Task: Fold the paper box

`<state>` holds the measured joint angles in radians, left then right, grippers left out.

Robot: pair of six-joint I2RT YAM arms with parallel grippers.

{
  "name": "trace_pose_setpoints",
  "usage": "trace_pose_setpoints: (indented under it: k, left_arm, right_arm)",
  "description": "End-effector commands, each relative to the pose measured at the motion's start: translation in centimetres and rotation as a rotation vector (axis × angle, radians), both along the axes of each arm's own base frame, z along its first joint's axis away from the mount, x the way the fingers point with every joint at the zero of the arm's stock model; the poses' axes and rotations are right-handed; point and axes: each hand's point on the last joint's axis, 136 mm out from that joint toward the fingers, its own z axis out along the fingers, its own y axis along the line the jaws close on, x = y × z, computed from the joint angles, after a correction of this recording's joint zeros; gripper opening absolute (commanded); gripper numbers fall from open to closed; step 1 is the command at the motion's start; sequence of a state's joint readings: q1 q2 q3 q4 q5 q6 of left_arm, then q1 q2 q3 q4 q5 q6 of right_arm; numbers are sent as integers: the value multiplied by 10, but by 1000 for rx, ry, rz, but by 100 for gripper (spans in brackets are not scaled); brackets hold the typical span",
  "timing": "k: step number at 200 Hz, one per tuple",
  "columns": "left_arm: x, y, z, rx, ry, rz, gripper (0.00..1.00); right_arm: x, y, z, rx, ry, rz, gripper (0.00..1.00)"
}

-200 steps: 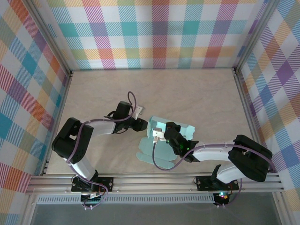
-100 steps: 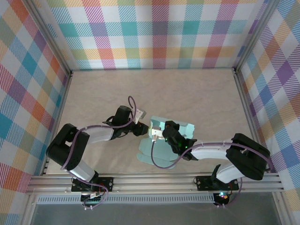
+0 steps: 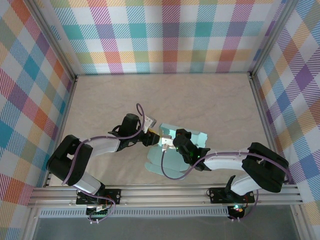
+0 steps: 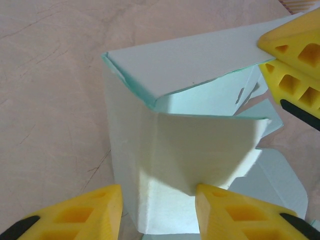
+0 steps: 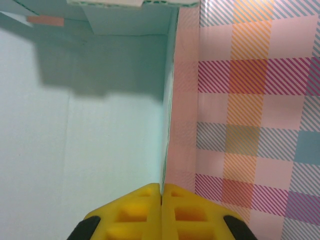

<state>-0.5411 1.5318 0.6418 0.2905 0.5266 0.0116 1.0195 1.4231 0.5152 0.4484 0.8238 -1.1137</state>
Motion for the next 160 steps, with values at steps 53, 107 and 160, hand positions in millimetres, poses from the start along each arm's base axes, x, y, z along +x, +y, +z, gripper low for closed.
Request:
trace_pose_setpoints:
  k: [53, 107, 160]
  left_arm:
    - [-3, -12, -2, 7, -16, -48, 37]
    - [-7, -15, -17, 45, 1, -40, 36]
    - [-6, -13, -25, 80, 4, -22, 36]
  right_arm:
    - [0, 7, 13, 47, 5, 13, 0]
    - [-4, 18, 13, 61, -23, 28, 0]
    - [-13, 13, 21, 80, 23, 16, 0]
